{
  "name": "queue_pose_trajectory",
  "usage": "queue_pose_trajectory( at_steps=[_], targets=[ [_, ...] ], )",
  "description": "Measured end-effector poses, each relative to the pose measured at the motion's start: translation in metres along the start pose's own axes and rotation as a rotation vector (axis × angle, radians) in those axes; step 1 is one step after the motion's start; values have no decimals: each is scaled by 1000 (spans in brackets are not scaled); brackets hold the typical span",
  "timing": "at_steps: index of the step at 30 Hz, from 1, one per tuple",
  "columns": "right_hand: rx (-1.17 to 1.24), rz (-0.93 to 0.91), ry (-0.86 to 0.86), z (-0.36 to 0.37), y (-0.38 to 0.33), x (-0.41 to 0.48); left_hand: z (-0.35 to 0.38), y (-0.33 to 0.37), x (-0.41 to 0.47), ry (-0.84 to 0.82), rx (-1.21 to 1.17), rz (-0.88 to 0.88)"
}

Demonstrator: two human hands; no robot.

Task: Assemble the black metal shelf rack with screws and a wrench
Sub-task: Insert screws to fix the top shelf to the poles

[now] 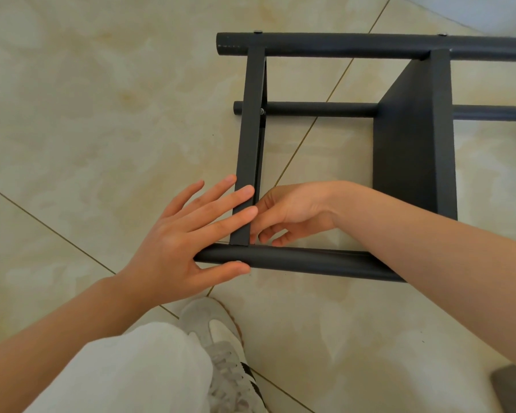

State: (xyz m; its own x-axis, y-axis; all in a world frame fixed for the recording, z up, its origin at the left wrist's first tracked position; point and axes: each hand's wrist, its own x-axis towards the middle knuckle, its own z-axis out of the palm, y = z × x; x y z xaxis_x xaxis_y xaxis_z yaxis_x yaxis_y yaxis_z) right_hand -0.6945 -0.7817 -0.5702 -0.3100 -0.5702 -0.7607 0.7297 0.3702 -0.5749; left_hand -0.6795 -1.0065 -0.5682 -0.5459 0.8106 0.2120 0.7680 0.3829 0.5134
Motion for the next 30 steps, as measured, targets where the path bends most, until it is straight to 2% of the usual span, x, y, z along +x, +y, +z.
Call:
queue_pose_trajectory(
  at_steps=[30],
  targets=[
    [84, -10, -68, -6, 5, 3, 1, 2, 0, -4, 1, -17]
  ],
)
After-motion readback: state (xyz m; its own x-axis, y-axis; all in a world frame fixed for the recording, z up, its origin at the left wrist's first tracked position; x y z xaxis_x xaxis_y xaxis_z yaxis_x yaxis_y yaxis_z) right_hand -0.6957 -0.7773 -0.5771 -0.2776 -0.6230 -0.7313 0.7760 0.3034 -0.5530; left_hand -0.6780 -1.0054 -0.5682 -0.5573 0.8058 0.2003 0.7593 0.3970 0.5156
